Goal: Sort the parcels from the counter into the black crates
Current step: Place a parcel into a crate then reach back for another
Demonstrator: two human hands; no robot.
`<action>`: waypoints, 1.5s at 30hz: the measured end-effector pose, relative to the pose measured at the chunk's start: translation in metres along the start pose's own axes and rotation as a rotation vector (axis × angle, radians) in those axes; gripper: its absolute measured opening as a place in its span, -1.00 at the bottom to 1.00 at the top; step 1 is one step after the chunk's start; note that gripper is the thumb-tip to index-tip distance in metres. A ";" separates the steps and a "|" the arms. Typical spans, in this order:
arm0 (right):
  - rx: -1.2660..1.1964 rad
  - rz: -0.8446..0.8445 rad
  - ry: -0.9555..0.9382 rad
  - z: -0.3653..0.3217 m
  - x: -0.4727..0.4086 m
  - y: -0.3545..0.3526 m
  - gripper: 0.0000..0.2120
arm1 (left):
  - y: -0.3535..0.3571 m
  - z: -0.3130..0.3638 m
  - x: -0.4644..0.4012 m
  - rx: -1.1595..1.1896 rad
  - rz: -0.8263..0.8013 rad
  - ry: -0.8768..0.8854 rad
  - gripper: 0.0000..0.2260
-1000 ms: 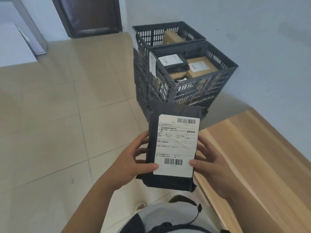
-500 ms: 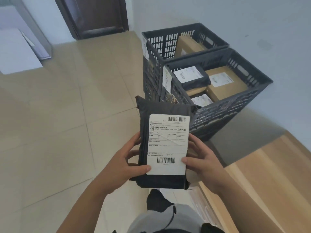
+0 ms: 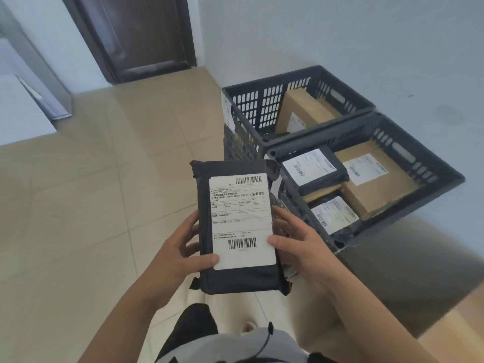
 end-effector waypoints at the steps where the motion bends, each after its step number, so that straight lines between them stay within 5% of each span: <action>1: -0.002 0.018 0.013 -0.005 -0.009 -0.002 -0.38 | -0.008 0.004 -0.016 0.010 -0.030 -0.005 -0.17; 12: -0.200 0.434 0.038 -0.046 -0.072 -0.008 -0.41 | -0.053 0.087 -0.212 -0.151 -0.523 -0.147 -0.18; 18: -0.438 0.687 -0.062 -0.050 -0.079 -0.002 -0.57 | -0.033 0.124 -0.279 -0.229 -0.709 -0.203 -0.49; 23: -0.584 0.929 -0.186 -0.048 -0.054 -0.041 -0.55 | 0.007 0.138 -0.326 -0.329 -0.717 -0.129 -0.63; 26: -0.600 1.085 -0.217 -0.049 -0.044 -0.089 -0.58 | 0.027 0.134 -0.355 -0.606 -0.715 -0.035 -0.59; 30: -0.663 1.146 -0.264 -0.060 -0.051 -0.154 -0.67 | 0.045 0.133 -0.378 -0.935 -0.732 0.002 -0.51; 38: -0.658 1.175 -0.294 -0.090 -0.112 -0.280 -0.41 | 0.079 0.126 -0.447 -1.304 -0.720 0.059 -0.39; 45: -0.484 1.089 -0.071 -0.089 -0.149 -0.332 -0.42 | 0.091 0.093 -0.456 -1.602 -0.826 0.007 -0.18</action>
Point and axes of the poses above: each hand's wrist, its own x-axis away from the middle knuckle, its own y-axis out of the palm, z = x × y, the point moved 3 cm from there along -x, towards the middle knuckle, and after that the axes turned 9 degrees about -z, right-handed, at the moved point
